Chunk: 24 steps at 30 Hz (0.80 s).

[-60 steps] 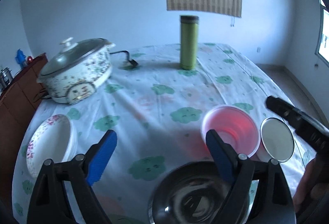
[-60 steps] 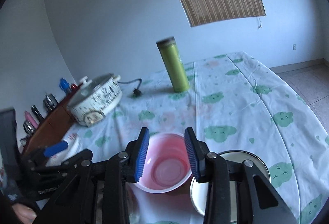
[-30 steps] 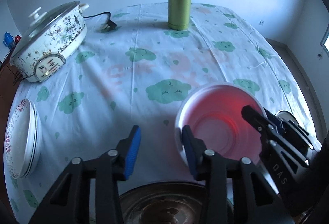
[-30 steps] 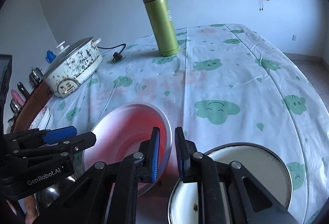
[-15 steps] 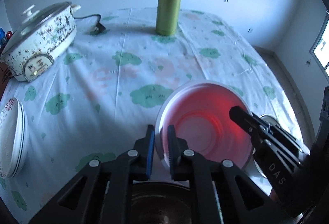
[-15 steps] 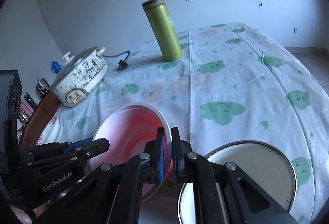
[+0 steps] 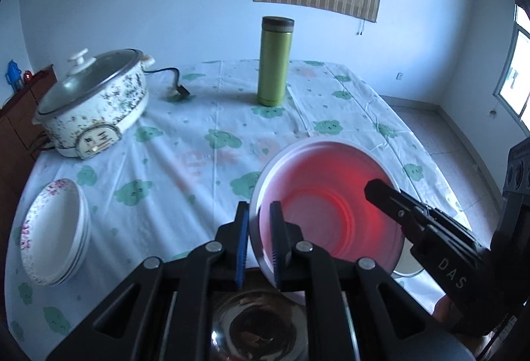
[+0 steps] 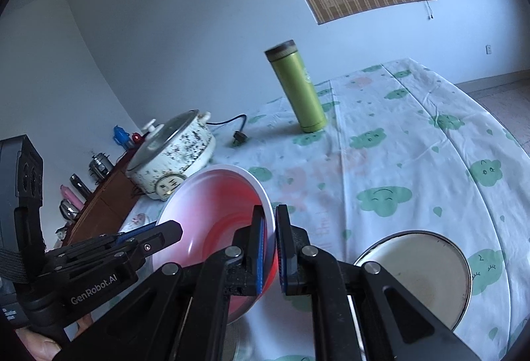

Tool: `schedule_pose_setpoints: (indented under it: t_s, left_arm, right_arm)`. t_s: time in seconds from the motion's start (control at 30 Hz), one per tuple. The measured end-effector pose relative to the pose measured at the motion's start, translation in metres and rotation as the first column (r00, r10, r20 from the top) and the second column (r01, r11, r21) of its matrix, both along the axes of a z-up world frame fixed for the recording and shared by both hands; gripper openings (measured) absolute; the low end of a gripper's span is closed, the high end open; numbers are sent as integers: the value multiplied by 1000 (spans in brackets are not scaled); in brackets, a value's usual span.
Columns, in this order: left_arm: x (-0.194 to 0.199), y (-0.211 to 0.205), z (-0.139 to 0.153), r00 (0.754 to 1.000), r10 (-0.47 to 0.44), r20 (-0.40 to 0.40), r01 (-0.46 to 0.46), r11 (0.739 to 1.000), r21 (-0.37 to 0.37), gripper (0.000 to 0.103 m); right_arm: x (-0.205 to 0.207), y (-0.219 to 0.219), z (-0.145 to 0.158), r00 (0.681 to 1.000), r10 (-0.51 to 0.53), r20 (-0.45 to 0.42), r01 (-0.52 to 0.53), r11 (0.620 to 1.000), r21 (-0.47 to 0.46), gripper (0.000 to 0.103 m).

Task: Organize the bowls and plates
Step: 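Lift the pink plastic bowl with the right gripper over the dark pan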

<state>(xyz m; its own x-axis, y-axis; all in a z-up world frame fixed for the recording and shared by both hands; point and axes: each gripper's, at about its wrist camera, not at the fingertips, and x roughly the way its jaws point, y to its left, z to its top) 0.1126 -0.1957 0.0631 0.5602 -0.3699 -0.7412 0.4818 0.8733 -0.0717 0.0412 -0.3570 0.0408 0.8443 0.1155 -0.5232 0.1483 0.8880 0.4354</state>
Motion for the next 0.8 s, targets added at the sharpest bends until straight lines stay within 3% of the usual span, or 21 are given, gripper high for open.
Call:
schedule_pose_setpoints:
  t_s: [0.3,0.57,0.8]
  left_arm:
    - [-19,21,9,999,34,25,-34,999,1,10]
    - [-36,42,4,997,69,33,-69,997,23,10]
    - [-48,53,-7,995,95,29,-96,995,30,10]
  right_arm:
    - [-13,20,5,999,49,-18,-48,998,32,8]
    - [-16,32,-5,990,125,-67,-117,986,115,8]
    - [-24,47,-2,979,179,-100,-171,982,83,8]
